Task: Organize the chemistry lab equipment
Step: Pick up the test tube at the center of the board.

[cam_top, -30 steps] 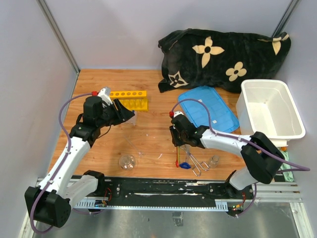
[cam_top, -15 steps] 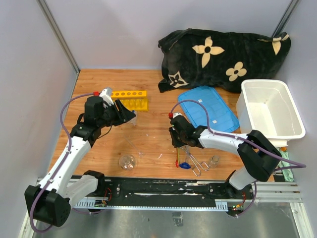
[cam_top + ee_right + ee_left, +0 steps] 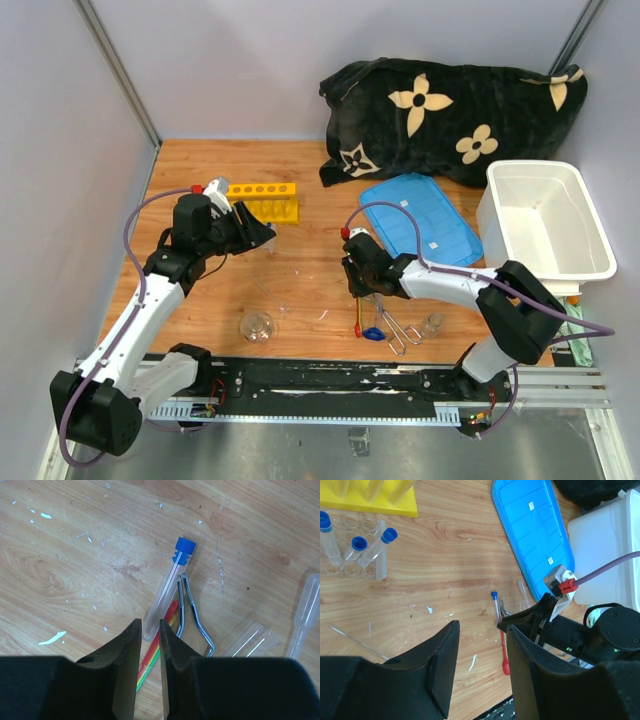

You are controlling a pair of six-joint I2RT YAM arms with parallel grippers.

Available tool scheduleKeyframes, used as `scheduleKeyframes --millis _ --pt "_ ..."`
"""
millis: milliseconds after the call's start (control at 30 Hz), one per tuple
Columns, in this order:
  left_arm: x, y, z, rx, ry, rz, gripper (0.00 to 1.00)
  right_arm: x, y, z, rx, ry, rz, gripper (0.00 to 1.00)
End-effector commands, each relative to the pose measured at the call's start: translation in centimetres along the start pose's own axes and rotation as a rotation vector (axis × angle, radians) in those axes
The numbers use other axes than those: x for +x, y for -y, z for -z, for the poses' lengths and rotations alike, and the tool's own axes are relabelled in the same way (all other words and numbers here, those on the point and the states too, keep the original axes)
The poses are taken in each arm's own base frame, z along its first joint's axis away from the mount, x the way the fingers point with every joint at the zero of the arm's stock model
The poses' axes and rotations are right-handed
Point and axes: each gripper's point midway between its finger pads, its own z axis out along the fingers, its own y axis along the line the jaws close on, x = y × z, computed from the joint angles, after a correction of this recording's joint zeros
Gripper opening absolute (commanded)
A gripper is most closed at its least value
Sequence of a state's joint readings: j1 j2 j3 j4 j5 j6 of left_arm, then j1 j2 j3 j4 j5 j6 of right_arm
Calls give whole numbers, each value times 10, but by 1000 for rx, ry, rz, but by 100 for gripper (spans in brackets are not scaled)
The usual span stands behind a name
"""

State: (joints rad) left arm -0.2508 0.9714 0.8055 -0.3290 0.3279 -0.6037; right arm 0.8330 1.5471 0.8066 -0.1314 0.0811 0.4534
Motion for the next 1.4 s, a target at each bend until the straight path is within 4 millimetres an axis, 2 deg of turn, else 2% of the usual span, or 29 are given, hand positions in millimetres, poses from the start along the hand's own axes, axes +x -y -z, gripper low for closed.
scheduleKeyframes --millis 0,433,667,800,1000,1167,1367 --pt "0 5 -1 18 -6 -4 47 5 9 -6 39 -11 0 22" --pt "4 3 -3 15 -19 -3 47 13 6 -17 26 -49 17 17" --pt "11 3 -8 25 -52 2 47 7 1 -14 4 -33 44 2" --pt "19 17 -13 123 -101 25 55 -9 -9 5 -29 52 89 1" --pt "33 31 -25 181 -168 55 55 -27 -36 45 -59 203 201 1" --pt "52 37 -35 210 -254 49 62 -31 -61 74 -85 279 265 1" --pt "70 41 -41 277 -326 83 62 -30 -76 93 -79 347 306 1"
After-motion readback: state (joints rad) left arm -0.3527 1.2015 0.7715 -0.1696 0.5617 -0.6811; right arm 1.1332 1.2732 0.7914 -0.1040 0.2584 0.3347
